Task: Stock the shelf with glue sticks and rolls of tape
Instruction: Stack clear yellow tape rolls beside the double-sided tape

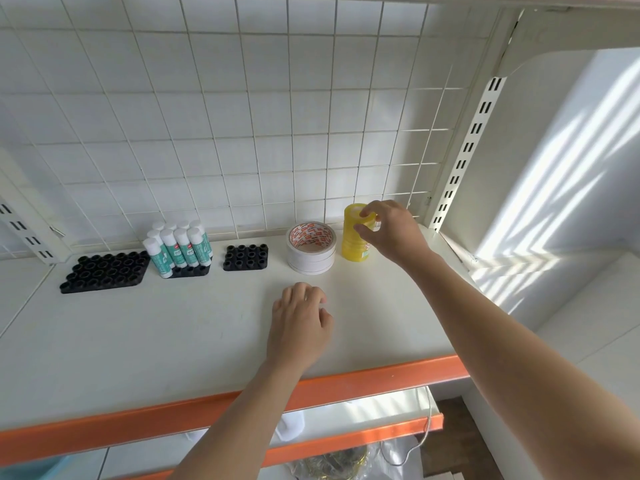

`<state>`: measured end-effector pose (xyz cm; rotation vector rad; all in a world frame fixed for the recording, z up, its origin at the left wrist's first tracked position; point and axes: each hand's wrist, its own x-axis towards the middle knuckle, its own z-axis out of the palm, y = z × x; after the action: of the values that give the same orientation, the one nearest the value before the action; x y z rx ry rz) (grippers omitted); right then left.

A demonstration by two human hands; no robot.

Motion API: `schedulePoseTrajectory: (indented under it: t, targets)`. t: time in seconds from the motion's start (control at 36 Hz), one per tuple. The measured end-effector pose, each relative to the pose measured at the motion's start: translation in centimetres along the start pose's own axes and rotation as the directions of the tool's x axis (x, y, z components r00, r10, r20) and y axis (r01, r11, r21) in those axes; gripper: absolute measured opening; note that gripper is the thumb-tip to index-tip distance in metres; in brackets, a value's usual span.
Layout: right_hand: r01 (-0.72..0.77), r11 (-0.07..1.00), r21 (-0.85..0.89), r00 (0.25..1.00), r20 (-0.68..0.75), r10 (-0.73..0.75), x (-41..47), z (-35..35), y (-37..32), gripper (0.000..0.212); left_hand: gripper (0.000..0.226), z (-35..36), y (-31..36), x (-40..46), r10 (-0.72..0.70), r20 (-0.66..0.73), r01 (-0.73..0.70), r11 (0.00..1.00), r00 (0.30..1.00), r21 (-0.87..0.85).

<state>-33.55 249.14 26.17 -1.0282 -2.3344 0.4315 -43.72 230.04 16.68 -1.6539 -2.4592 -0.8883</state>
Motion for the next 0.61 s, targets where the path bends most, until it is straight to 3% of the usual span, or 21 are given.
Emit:
schedulePoseTrajectory:
  t: [0.61]
  targets:
    - [-0.028,0.997,-0.071,0.999,0.044,0.031,-0.04,0.06,0.07,0.028,0.021,-0.01,0.09,0.02,0.001,-0.006,-0.001,1.0,1.0,0.003]
